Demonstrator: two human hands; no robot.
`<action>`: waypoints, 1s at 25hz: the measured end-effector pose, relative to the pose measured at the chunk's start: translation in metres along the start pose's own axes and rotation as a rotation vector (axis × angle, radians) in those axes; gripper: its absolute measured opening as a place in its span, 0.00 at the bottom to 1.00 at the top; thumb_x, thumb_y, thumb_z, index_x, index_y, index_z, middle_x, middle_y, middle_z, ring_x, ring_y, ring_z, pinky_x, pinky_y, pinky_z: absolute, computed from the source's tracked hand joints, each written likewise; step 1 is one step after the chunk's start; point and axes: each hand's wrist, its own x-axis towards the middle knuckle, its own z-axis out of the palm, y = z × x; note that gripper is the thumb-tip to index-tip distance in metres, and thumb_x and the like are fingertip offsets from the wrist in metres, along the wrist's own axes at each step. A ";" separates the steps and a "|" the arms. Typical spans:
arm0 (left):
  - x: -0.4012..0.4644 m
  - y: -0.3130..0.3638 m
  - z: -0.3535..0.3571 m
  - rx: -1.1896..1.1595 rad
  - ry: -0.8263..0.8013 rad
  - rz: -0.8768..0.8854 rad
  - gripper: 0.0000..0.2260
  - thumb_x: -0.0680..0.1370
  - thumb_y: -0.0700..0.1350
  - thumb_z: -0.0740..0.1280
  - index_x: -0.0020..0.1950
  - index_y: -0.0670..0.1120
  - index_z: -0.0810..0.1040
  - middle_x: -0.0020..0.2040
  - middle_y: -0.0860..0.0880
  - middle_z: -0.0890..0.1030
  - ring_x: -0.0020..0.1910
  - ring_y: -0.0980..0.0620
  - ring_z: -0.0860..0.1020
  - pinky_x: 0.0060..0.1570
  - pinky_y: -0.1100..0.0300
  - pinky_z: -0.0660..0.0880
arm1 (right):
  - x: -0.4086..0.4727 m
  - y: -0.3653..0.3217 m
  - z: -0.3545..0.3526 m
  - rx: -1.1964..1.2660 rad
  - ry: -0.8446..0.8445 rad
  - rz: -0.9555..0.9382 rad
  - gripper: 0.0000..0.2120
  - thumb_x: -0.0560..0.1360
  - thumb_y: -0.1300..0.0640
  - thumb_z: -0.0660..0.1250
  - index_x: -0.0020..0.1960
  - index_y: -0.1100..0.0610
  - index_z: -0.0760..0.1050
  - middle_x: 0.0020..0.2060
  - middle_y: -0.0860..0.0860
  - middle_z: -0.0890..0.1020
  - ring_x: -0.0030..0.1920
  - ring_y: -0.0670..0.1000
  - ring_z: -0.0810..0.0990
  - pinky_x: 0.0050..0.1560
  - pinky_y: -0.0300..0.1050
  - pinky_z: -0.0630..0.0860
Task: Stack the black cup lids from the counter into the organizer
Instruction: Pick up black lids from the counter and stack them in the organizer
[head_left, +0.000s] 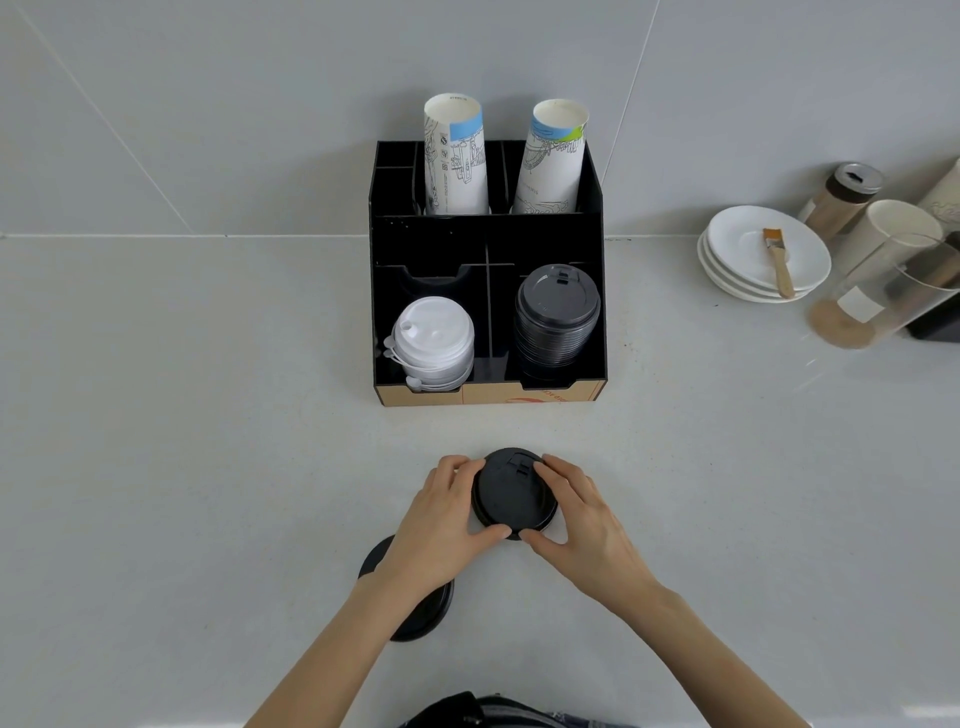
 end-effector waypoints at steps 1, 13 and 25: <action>0.001 0.001 -0.001 -0.012 0.017 0.001 0.30 0.72 0.51 0.68 0.69 0.47 0.59 0.67 0.47 0.63 0.65 0.50 0.66 0.66 0.55 0.67 | 0.002 -0.001 -0.003 0.005 0.010 -0.006 0.30 0.71 0.56 0.68 0.69 0.56 0.59 0.70 0.52 0.64 0.69 0.51 0.63 0.65 0.37 0.60; 0.030 0.024 -0.038 -0.087 0.194 0.155 0.29 0.71 0.49 0.70 0.67 0.48 0.62 0.64 0.48 0.67 0.60 0.52 0.69 0.58 0.64 0.65 | 0.035 -0.015 -0.059 -0.003 0.095 -0.090 0.30 0.69 0.58 0.70 0.68 0.56 0.62 0.69 0.51 0.66 0.69 0.49 0.63 0.66 0.35 0.58; 0.068 0.048 -0.070 -0.104 0.285 0.206 0.26 0.72 0.47 0.69 0.67 0.47 0.64 0.62 0.46 0.68 0.59 0.51 0.70 0.58 0.63 0.66 | 0.072 -0.022 -0.106 -0.049 0.163 -0.163 0.28 0.70 0.58 0.70 0.67 0.56 0.63 0.70 0.50 0.66 0.68 0.49 0.67 0.64 0.33 0.61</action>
